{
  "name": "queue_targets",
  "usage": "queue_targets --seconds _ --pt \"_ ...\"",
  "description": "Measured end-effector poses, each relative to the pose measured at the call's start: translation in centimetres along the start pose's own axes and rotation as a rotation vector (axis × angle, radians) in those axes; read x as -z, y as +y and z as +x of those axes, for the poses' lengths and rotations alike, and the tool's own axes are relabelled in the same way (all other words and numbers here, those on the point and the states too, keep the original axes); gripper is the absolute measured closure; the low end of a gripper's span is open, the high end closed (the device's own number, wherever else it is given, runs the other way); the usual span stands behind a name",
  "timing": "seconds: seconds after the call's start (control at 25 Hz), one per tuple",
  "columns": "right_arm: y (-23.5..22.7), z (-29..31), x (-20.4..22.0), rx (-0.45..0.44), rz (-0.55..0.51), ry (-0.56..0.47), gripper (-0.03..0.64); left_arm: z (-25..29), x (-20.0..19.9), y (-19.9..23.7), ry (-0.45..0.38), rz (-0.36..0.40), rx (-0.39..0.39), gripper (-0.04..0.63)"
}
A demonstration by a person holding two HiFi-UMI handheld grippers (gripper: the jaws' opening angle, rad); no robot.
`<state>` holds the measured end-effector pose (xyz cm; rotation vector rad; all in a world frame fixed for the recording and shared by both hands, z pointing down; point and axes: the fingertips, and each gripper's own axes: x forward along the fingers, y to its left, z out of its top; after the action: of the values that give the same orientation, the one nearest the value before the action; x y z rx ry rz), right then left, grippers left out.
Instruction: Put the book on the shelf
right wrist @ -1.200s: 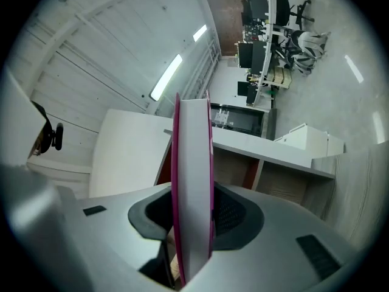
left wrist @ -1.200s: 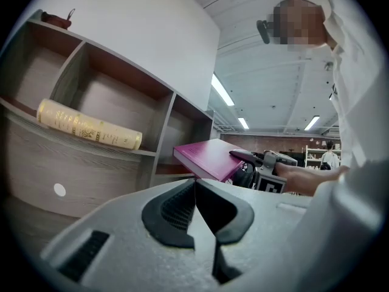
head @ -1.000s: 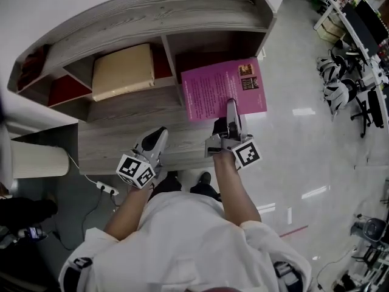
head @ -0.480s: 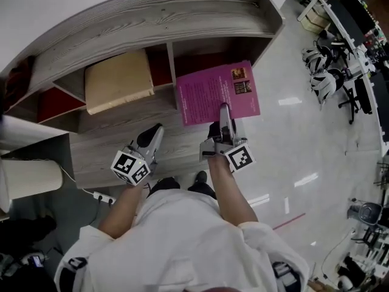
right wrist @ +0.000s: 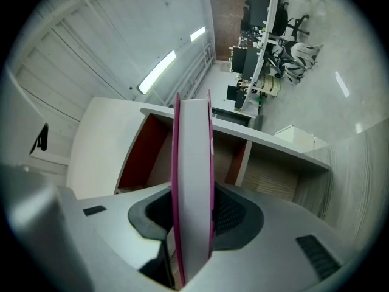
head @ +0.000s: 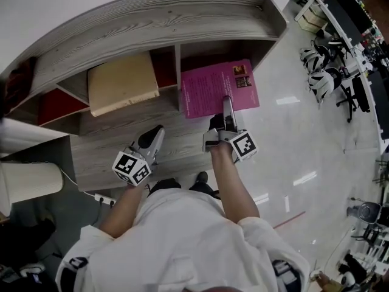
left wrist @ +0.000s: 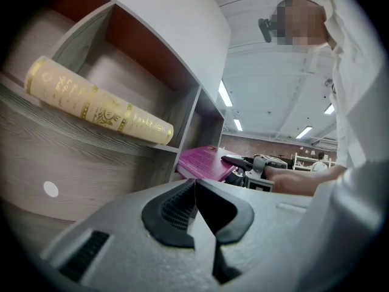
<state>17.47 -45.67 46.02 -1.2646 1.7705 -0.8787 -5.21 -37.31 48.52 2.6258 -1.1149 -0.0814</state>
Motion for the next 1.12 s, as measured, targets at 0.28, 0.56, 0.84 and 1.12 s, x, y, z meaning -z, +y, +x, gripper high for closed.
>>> queue_targets --seconds 0.28,0.56,0.84,1.12 --pt "-1.7 2.1 0.1 0.075 0.057 -0.001 0.474 0.0 -0.7 0.6 -0.010 0.006 -0.017 0.577" --pt "-1.8 3.9 0.4 0.069 0.153 -0.007 0.474 -0.4 -0.4 0.7 -0.022 0.005 -0.038 0.577" --pt "-1.9 6.2 0.5 0.076 0.190 0.010 0.474 -0.6 -1.0 1.1 -0.040 0.006 -0.058 0.577" --pt "-2.0 7.4 0.4 0.089 0.198 0.007 0.474 -1.0 -1.3 1.2 -0.050 0.005 -0.075 0.577"
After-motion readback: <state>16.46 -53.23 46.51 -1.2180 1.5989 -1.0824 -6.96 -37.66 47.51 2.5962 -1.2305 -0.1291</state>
